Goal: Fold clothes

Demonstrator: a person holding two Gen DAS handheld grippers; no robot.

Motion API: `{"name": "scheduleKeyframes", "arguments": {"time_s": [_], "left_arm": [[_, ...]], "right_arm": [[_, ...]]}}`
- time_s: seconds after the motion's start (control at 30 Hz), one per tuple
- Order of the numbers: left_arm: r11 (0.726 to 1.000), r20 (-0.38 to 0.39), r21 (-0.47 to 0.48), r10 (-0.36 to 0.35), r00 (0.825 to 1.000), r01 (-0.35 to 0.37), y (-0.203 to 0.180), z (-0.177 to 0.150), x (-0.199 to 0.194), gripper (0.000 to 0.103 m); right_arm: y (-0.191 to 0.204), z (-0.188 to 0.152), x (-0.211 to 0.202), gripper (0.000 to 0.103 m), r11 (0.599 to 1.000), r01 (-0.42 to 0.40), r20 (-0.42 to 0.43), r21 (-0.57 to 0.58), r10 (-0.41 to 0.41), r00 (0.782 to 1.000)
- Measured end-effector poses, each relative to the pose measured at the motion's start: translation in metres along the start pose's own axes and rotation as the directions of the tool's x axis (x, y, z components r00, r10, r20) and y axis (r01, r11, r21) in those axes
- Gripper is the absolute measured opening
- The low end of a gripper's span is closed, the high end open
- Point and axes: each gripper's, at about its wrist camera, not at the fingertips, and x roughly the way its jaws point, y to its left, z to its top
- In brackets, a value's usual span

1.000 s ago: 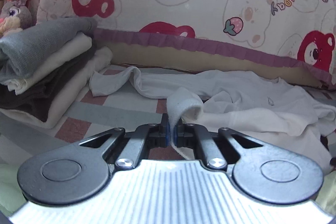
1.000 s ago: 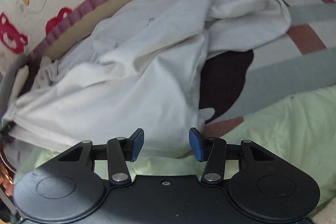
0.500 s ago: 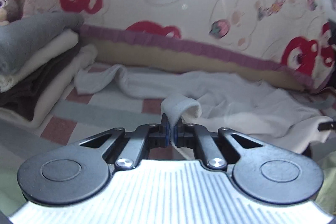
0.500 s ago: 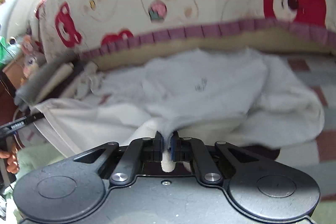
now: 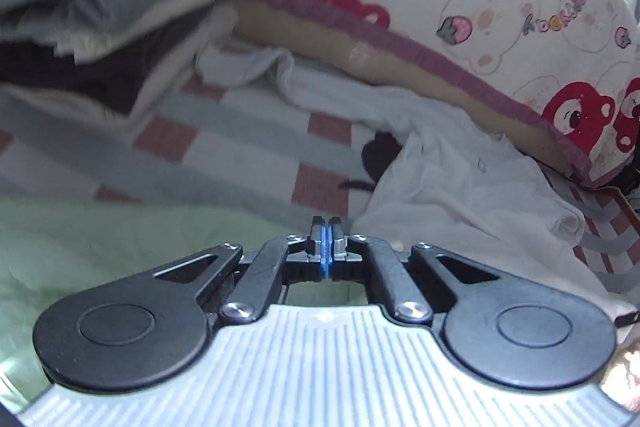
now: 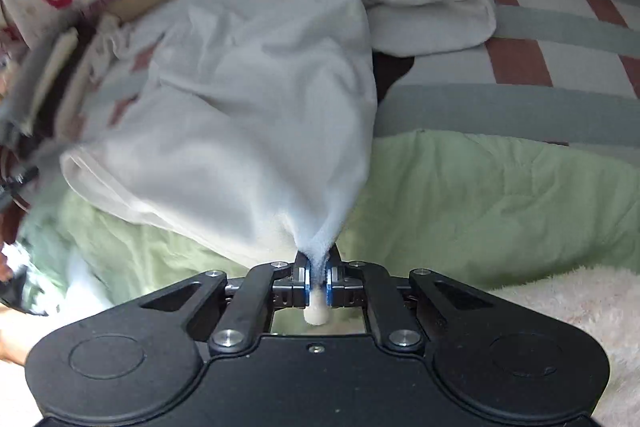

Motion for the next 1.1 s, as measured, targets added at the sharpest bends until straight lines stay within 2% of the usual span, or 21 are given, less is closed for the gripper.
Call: {"name": "scheduleKeyframes", "arguments": {"time_s": [0.07,0.1,0.13,0.17,0.2,0.23,0.27,0.33,0.4,0.47,0.5,0.57,0.67,0.7,0.77,0.83,0.9,1.03,1.1], "left_arm": [[1.000,-0.034,0.000,-0.006,0.999,0.006,-0.002,-0.011,0.016,0.004],[1.000,-0.048,0.011,-0.004,0.999,0.005,-0.004,-0.015,0.023,0.006],[1.000,-0.061,0.013,-0.011,0.998,0.012,-0.006,-0.019,0.028,0.008],[1.000,-0.074,0.011,-0.021,0.997,0.022,-0.007,-0.022,0.032,0.015],[0.999,-0.082,-0.004,-0.033,0.996,0.032,-0.006,-0.025,0.034,0.025],[0.999,-0.084,-0.019,-0.052,0.995,0.050,-0.005,-0.028,0.035,0.028],[0.997,-0.080,-0.021,-0.074,0.994,0.073,-0.004,-0.029,0.035,0.030],[0.997,-0.069,-0.004,-0.082,0.994,0.082,-0.006,-0.029,0.032,0.031],[0.995,-0.055,0.049,-0.086,0.995,0.089,-0.012,-0.027,0.028,0.039],[0.990,-0.034,0.109,-0.088,0.995,0.092,-0.018,-0.023,0.023,0.047],[0.990,-0.010,0.124,-0.060,0.998,0.061,-0.022,-0.020,0.021,0.047],[0.989,0.047,0.144,0.014,0.999,-0.021,-0.029,-0.014,0.015,0.042],[0.991,0.054,0.132,-0.024,0.998,0.017,-0.030,-0.005,0.008,0.043],[0.989,0.040,0.148,-0.031,0.999,0.025,-0.031,-0.004,0.008,0.043],[0.976,-0.001,0.215,-0.025,1.000,0.024,-0.036,-0.004,0.013,0.043],[0.951,-0.047,0.309,0.000,0.999,0.015,-0.044,-0.009,0.022,0.043],[0.930,-0.097,0.367,0.001,0.995,0.035,-0.050,-0.015,0.032,0.043],[0.924,-0.123,0.377,-0.020,0.992,0.065,-0.058,-0.018,0.048,0.046],[0.915,-0.126,0.399,-0.008,0.992,0.058,-0.063,-0.018,0.061,0.048]], "right_arm": [[0.019,-0.004,0.005,0.009,0.988,0.082,0.011,-0.130,-0.081,0.997],[0.029,-0.004,0.005,0.012,0.972,0.125,0.024,-0.200,-0.122,0.992],[0.041,-0.005,0.003,0.014,0.939,0.170,0.045,-0.298,-0.164,0.985],[0.054,-0.005,-0.001,0.021,0.882,0.240,0.104,-0.406,-0.216,0.971],[0.063,-0.005,-0.007,0.042,0.819,0.317,0.188,-0.478,-0.257,0.948],[0.069,-0.005,-0.012,0.050,0.775,0.376,0.262,-0.508,-0.276,0.925],[0.072,-0.003,-0.018,0.053,0.763,0.388,0.295,-0.518,-0.266,0.918],[0.076,0.006,-0.028,0.052,0.799,0.323,0.289,-0.508,-0.195,0.937],[0.087,0.008,-0.032,0.053,0.826,0.250,0.293,-0.505,-0.108,0.950],[0.098,0.010,-0.025,0.053,0.835,0.159,0.262,-0.527,-0.019,0.965],[0.102,0.011,-0.017,0.053,0.833,0.129,0.244,-0.539,0.008,0.970],[0.117,0.010,0.008,0.053,0.820,0.104,0.206,-0.562,0.017,0.978],[0.146,-0.001,0.041,0.053,0.775,0.078,0.154,-0.627,0.025,0.988],[0.156,-0.003,0.053,0.053,0.757,0.071,0.140,-0.649,0.028,0.990],[0.172,-0.002,0.073,0.053,0.748,0.059,0.125,-0.661,0.032,0.992],[0.184,0.004,0.089,0.053,0.754,0.044,0.108,-0.655,0.035,0.994],[0.190,0.010,0.100,0.053,0.762,0.060,0.107,-0.644,0.012,0.994],[0.184,0.017,0.108,0.053,0.788,0.070,0.098,-0.611,-0.012,0.995],[0.174,0.018,0.105,0.053,0.808,0.088,0.111,-0.583,-0.029,0.993]]}}
